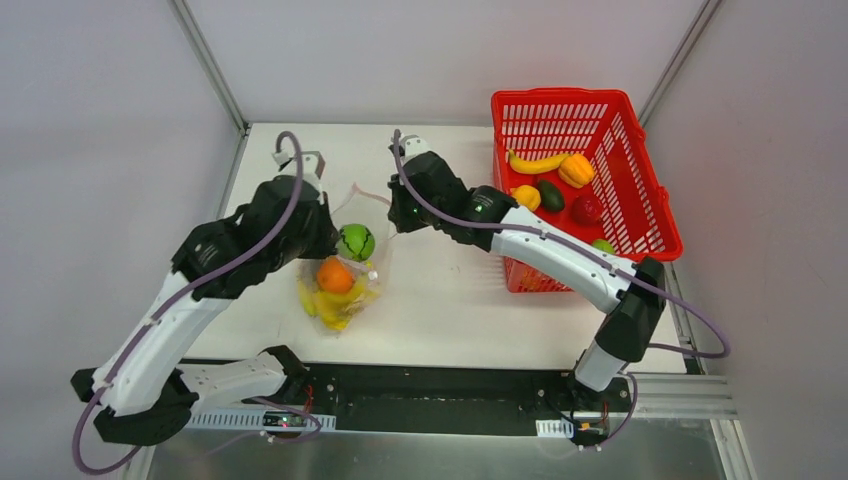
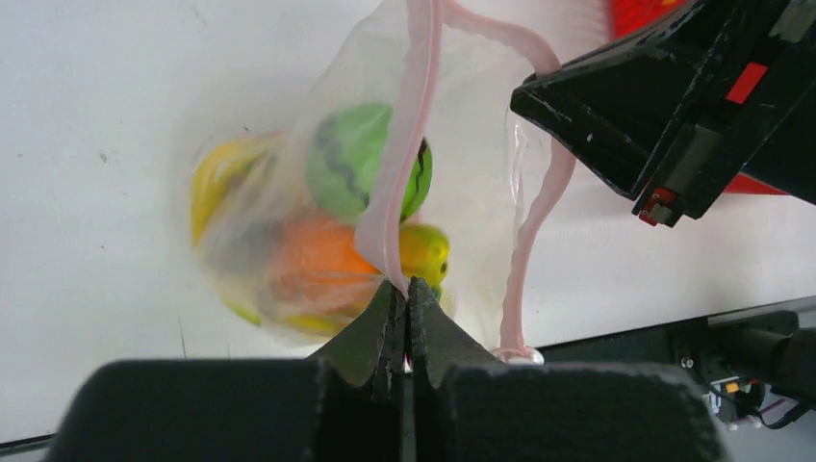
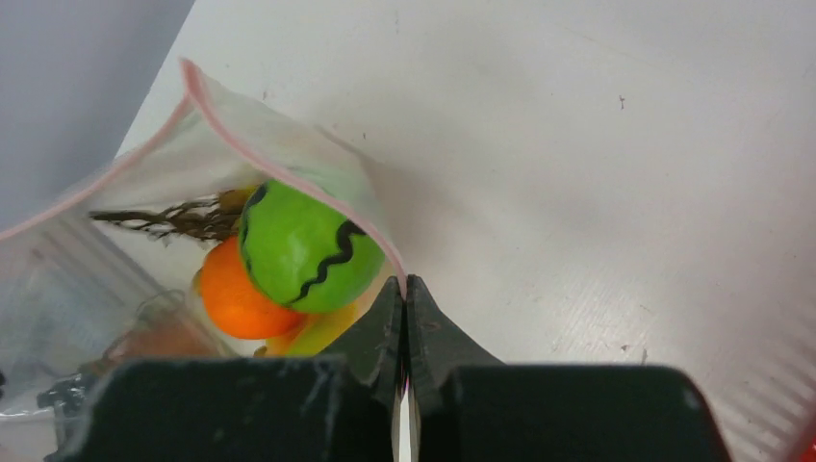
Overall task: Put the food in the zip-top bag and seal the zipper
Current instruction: Adjust the zipper food storage bag at the center of the board.
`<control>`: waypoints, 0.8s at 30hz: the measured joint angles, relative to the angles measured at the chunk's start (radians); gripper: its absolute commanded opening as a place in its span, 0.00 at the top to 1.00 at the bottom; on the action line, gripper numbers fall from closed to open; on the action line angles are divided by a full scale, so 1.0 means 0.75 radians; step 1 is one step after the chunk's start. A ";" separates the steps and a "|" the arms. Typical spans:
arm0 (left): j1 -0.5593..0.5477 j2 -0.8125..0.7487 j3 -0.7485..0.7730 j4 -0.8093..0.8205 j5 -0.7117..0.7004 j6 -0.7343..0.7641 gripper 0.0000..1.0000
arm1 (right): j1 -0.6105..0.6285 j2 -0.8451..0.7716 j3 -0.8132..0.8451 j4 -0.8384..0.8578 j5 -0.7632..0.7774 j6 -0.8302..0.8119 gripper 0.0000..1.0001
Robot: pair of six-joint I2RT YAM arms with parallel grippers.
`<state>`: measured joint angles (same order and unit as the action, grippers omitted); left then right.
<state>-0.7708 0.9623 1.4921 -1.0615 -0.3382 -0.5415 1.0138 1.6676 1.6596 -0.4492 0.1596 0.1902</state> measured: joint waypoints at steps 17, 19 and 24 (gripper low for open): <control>0.015 -0.132 -0.034 0.027 0.067 -0.030 1.00 | -0.066 -0.349 -0.380 0.340 -0.373 0.075 0.99; 0.014 -0.144 -0.033 0.024 0.055 -0.030 1.00 | -0.087 -0.397 -0.399 0.332 -0.418 0.077 1.00; 0.014 -0.155 -0.034 0.020 0.056 -0.032 1.00 | -0.161 -0.364 -0.325 0.339 -0.533 0.097 0.99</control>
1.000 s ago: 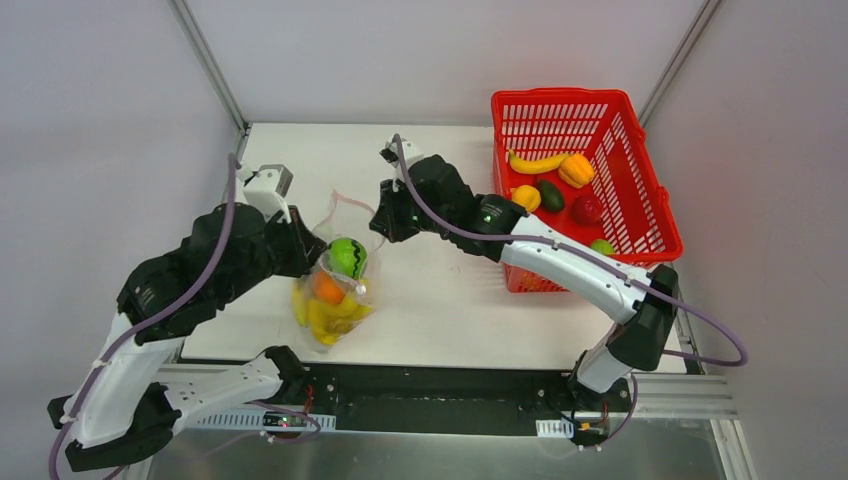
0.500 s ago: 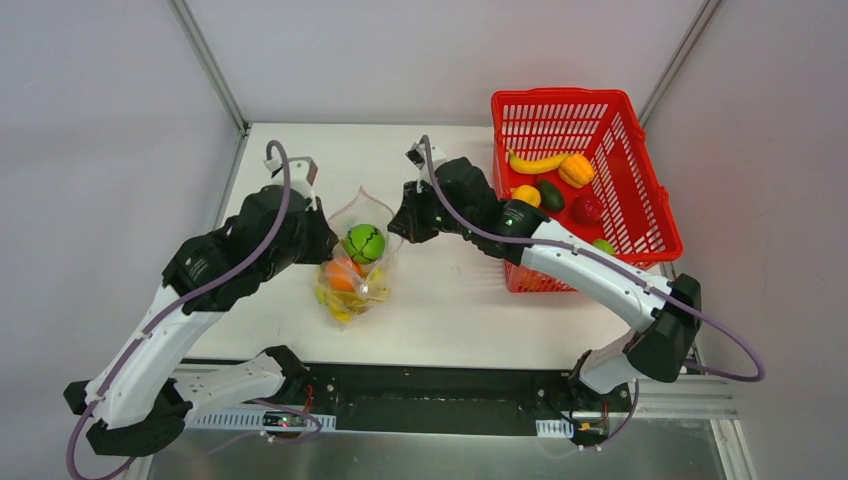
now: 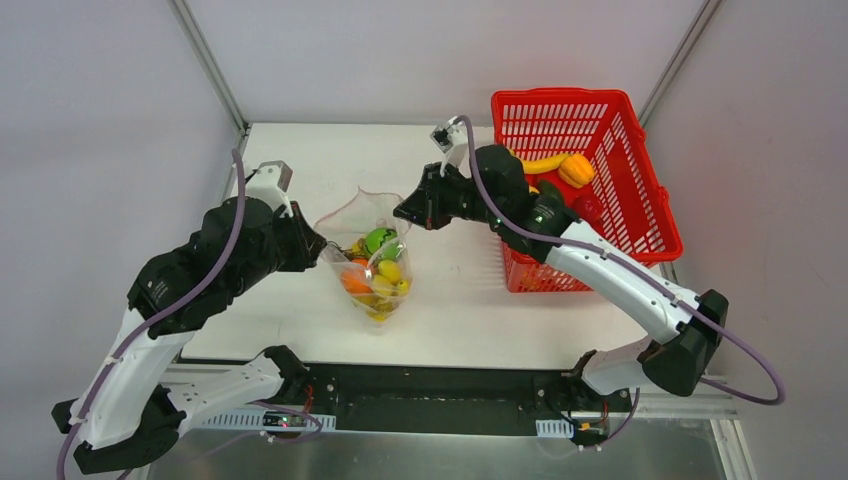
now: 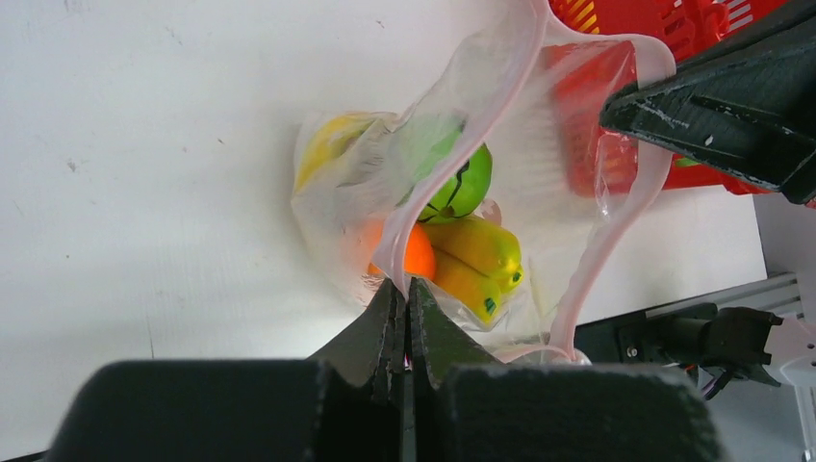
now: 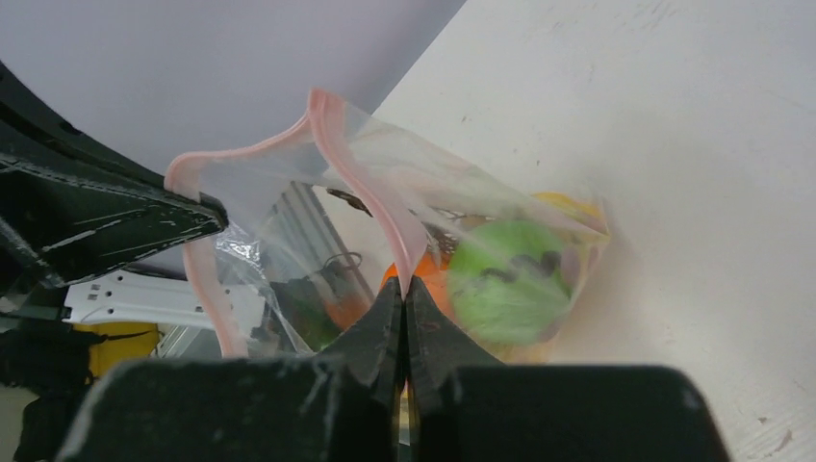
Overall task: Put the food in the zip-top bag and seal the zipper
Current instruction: Adjust the zipper food storage bag at the center of the board.
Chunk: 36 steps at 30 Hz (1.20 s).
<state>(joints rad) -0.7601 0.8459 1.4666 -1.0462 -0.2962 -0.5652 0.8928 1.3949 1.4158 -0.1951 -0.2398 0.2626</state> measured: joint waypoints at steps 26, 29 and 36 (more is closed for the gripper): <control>0.000 0.103 -0.139 0.109 0.042 0.041 1.00 | -0.284 -0.373 0.065 -0.321 0.621 -0.298 0.17; 0.000 0.094 -0.158 0.139 0.066 0.041 1.00 | -0.550 -0.400 0.064 -0.372 0.680 -0.311 0.16; 0.000 0.091 -0.174 0.172 0.082 0.042 1.00 | -1.061 -0.164 -0.047 -0.443 0.509 -0.244 0.14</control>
<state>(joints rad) -0.7601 0.9138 1.3361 -0.9169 -0.2344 -0.5339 0.0975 1.2720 1.3804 -0.5274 0.1417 0.0799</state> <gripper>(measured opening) 0.009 0.846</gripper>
